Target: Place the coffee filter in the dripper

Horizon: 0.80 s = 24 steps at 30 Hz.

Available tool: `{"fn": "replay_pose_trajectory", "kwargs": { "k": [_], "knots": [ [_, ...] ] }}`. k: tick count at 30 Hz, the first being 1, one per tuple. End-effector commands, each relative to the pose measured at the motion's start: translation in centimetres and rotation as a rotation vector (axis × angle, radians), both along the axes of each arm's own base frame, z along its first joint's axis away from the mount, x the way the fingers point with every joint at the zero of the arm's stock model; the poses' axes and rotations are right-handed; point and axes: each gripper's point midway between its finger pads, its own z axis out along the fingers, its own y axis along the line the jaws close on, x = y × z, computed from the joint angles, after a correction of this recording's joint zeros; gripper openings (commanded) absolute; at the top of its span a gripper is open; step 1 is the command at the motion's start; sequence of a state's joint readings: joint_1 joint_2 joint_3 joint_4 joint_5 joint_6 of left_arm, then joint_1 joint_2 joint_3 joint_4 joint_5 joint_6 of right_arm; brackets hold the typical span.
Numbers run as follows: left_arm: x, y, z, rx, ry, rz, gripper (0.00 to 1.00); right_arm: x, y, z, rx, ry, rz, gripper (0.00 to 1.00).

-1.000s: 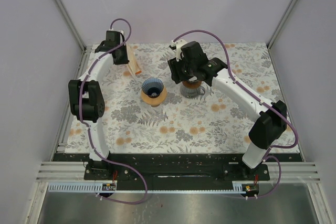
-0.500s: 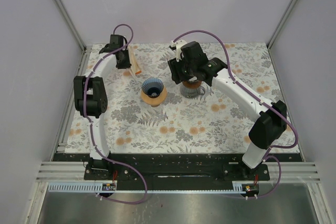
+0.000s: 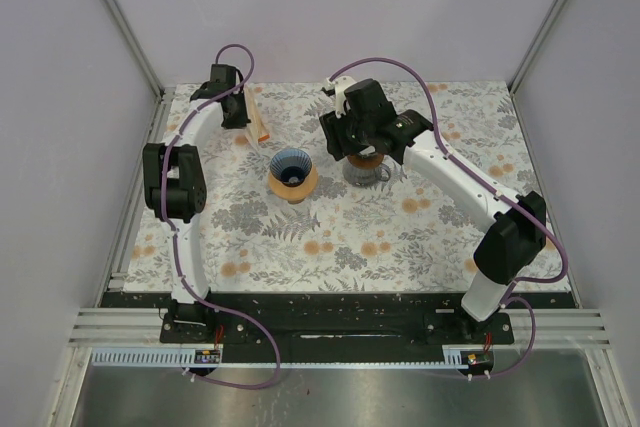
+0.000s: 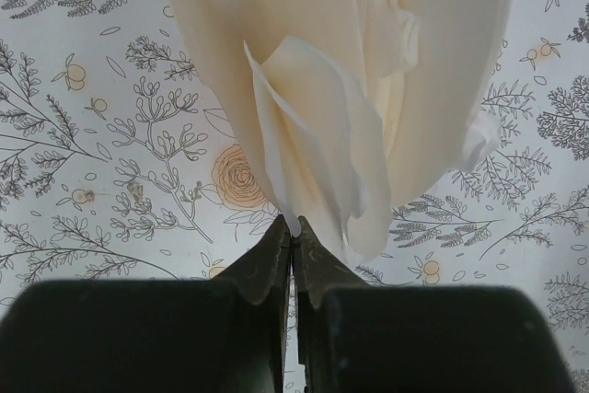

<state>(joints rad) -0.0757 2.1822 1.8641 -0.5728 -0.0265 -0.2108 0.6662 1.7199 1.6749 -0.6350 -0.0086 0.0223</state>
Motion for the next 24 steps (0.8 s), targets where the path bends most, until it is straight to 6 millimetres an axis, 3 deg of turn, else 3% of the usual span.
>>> {"fn": "replay_pose_trajectory", "kwargs": {
  "k": [1, 15, 24],
  "knots": [
    [1.4, 0.1, 2.3, -0.01, -0.073, 0.017, 0.04, 0.6, -0.3, 0.6, -0.01, -0.018, -0.007, 0.61],
    [-0.3, 0.1, 3.5, -0.014, -0.065, 0.005, 0.0, 0.3, 0.2, 0.3, -0.003, 0.005, 0.02, 0.61],
    [-0.2, 0.9, 6.4, 0.002, -0.124, 0.016, 0.0, -0.1, 0.0, 0.5, -0.003, 0.006, 0.022, 0.62]
  ]
}}
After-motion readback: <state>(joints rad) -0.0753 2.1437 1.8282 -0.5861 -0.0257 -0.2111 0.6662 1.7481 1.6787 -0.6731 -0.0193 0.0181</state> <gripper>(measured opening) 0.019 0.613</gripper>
